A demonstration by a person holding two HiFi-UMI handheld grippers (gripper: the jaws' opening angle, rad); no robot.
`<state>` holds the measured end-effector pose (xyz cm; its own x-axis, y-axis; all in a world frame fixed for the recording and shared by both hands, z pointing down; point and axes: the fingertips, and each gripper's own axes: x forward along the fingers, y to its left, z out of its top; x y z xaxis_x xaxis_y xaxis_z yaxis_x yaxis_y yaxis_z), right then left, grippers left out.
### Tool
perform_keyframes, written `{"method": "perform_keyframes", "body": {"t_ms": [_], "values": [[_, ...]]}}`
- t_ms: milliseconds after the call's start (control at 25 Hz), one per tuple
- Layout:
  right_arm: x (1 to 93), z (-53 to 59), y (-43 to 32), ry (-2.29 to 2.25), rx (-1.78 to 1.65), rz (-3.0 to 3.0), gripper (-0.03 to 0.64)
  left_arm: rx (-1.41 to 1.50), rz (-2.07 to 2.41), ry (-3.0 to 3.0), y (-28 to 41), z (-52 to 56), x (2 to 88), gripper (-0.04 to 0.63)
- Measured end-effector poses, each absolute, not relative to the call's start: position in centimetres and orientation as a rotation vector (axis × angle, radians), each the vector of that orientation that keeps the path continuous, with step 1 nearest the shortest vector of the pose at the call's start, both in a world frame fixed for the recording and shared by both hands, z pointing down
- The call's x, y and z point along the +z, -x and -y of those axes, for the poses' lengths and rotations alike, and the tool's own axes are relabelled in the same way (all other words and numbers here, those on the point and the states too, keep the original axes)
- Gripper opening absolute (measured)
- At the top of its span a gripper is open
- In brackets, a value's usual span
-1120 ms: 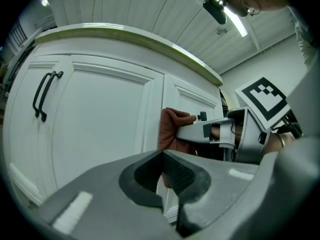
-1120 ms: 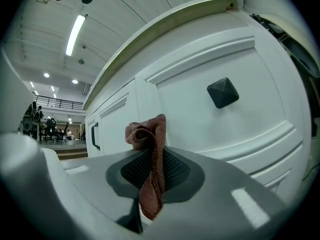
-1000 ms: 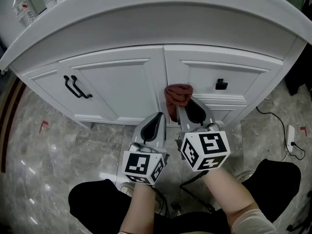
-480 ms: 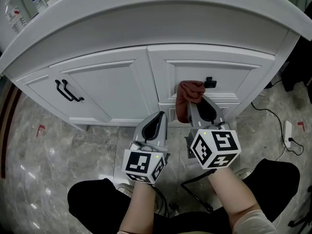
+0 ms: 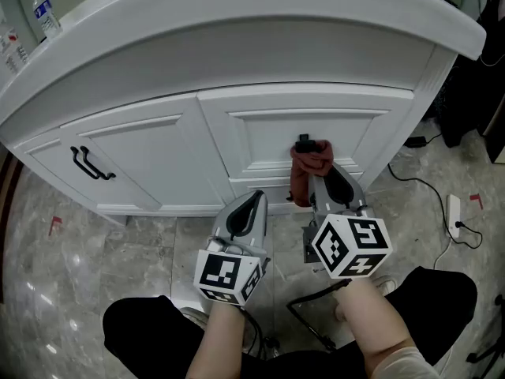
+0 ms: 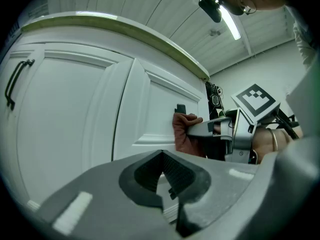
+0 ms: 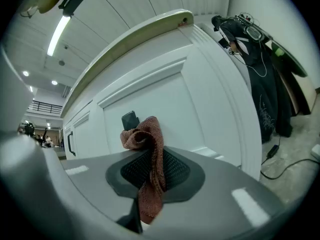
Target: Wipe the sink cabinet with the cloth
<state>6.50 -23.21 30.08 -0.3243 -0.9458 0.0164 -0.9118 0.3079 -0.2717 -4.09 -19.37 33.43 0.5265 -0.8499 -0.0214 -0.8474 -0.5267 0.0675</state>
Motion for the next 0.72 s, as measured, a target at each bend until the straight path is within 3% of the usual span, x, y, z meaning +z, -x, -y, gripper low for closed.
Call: {"method": "perform_keyframes", "body": {"t_ms": [720], "values": [[30.7, 22.3, -16.5, 1.913, -0.385, -2.227, 0.078, -0.072, 1.383, -2.765, -2.3, 19.4, 33.6, 0.0]]}}
